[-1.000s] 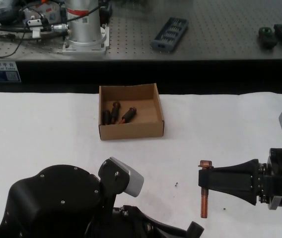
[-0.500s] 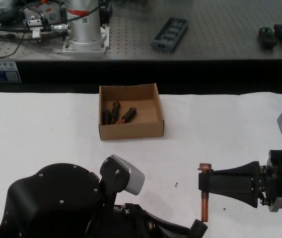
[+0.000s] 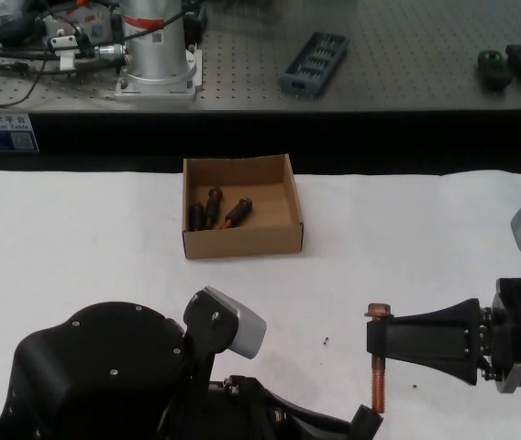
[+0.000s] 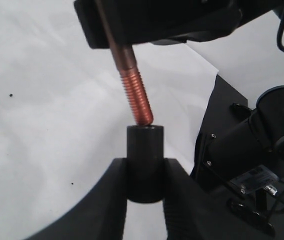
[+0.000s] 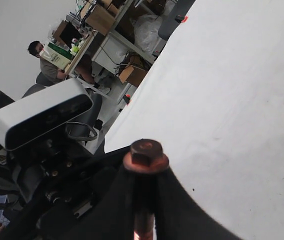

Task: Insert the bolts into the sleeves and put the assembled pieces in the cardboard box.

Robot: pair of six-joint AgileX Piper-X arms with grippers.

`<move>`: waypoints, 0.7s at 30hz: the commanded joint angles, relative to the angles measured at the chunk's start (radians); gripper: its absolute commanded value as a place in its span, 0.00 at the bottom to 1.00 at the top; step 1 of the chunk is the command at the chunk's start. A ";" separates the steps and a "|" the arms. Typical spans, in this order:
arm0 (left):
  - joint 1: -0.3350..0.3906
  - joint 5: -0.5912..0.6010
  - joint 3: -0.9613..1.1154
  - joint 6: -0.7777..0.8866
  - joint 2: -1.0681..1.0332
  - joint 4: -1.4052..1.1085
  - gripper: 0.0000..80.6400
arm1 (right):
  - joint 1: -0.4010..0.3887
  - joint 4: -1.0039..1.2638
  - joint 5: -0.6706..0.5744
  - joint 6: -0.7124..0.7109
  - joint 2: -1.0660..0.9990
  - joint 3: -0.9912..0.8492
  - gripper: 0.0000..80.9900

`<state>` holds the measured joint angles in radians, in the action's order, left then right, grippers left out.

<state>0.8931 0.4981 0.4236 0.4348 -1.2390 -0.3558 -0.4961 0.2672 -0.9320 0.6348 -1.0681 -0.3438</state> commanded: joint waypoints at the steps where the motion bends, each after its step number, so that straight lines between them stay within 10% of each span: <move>1: 0.003 0.001 0.002 0.015 0.001 -0.013 0.16 | 0.007 0.016 -0.025 0.001 0.002 -0.004 0.02; 21: 0.003 -0.023 0.005 0.090 0.001 -0.060 0.16 | 0.005 0.017 -0.072 0.023 0.028 0.002 0.02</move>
<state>0.8950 0.4938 0.4236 0.4968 -1.2390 -0.3558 -0.4961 0.2770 -0.9754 0.6577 -1.0501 -0.3438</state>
